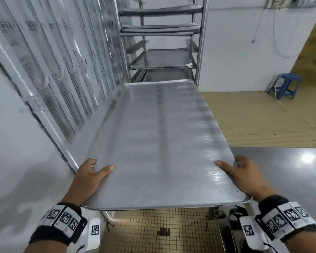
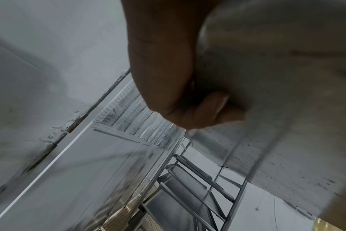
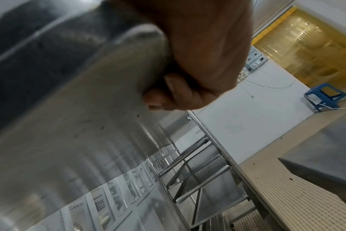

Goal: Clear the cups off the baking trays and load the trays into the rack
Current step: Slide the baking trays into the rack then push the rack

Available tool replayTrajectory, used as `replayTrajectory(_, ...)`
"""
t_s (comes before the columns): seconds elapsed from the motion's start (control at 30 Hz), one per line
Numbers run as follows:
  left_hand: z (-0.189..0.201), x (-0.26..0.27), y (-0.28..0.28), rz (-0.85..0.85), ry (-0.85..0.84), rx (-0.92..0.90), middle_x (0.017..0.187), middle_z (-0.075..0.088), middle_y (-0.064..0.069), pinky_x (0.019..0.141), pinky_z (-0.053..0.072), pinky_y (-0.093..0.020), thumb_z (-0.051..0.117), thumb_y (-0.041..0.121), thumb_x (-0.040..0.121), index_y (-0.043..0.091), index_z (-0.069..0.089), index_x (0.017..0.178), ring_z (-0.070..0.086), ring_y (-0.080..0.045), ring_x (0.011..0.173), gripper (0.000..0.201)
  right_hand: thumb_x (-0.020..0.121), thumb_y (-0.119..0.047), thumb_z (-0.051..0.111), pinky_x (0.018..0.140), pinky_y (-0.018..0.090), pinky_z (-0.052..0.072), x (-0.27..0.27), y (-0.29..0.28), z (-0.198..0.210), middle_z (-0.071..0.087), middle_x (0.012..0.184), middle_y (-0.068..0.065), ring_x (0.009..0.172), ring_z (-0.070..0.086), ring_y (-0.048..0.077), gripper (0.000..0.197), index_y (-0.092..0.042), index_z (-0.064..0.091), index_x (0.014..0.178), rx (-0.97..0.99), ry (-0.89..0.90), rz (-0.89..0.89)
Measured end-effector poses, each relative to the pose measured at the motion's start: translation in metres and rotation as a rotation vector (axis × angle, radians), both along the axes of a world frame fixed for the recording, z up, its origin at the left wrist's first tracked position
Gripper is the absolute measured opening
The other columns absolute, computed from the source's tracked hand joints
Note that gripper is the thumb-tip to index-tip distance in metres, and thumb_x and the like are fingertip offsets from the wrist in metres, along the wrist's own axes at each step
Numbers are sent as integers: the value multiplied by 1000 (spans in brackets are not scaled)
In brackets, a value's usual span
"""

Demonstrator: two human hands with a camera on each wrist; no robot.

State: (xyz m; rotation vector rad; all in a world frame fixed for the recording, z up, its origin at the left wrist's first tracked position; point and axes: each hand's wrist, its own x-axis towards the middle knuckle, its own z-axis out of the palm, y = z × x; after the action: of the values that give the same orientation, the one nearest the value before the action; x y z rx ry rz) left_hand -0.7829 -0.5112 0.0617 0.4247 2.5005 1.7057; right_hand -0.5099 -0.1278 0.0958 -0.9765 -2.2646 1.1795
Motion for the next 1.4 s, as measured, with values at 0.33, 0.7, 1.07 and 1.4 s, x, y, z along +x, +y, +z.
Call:
replayTrajectory(0.33,1,-92,8,-88,50,-7,90,78,2,86,59,-44,86,39,75,15,67,95,75,-15,85,36,73,-63,79,45,39,48,-66,-10,-6,64,57,7,47,58,27,63,-4,60,82,2,19,-69)
replayTrajectory(0.7,12,-163,30,-166,46,-67,101,75,2,88,58,-40,85,50,75,15,64,100,72,-16,93,48,73,-64,79,42,29,36,-121,-1,-12,44,53,3,43,38,15,64,-9,47,74,-12,28,-135)
replayTrajectory(1.07,7,-229,80,-173,40,-95,93,78,0,83,61,-51,81,72,60,15,67,94,76,-19,85,68,71,-62,80,50,32,41,-187,50,-14,57,53,10,48,49,19,68,-1,51,67,19,22,-151)
replayTrajectory(1.4,-1,-274,147,-121,66,-126,82,76,-7,74,59,-46,87,40,77,13,66,83,75,-24,78,35,74,-63,79,51,32,49,-246,120,-22,72,74,19,59,65,31,70,4,63,82,16,-18,-99)
